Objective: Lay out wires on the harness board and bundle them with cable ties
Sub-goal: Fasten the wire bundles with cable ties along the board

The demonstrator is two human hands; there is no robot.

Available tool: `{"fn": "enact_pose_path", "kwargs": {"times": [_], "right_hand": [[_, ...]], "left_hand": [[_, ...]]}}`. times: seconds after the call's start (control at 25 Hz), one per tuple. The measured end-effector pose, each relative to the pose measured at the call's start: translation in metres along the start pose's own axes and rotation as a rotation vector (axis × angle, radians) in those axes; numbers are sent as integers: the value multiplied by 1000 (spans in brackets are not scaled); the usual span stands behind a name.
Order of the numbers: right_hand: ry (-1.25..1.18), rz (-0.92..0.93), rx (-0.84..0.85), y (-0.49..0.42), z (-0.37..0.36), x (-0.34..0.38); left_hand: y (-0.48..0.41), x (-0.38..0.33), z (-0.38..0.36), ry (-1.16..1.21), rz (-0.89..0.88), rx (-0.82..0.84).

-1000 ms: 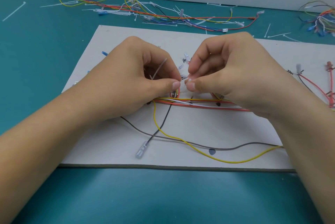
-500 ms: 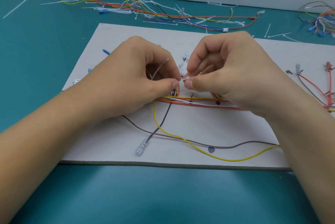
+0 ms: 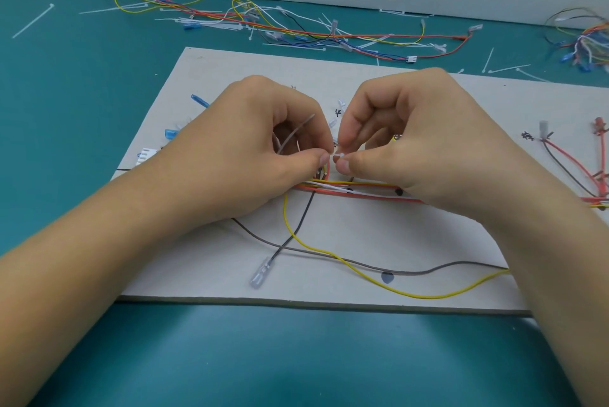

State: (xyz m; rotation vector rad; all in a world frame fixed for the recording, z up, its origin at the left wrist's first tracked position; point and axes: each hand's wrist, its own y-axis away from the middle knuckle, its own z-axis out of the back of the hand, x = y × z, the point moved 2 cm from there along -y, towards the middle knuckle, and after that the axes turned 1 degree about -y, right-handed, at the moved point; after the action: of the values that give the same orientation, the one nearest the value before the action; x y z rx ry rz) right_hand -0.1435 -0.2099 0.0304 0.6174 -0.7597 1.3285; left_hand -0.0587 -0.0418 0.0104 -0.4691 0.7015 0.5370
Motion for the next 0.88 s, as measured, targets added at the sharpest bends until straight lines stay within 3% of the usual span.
{"fn": "enact_pose_path", "kwargs": {"times": [0.4,0.88], "right_hand": [[29,51,-114,0,-8,1],[-42,34,-56,1,-3,5]], "left_hand": [[1,-3,0,30,-10,0],[0,-2,0,26,59,-54]]}}
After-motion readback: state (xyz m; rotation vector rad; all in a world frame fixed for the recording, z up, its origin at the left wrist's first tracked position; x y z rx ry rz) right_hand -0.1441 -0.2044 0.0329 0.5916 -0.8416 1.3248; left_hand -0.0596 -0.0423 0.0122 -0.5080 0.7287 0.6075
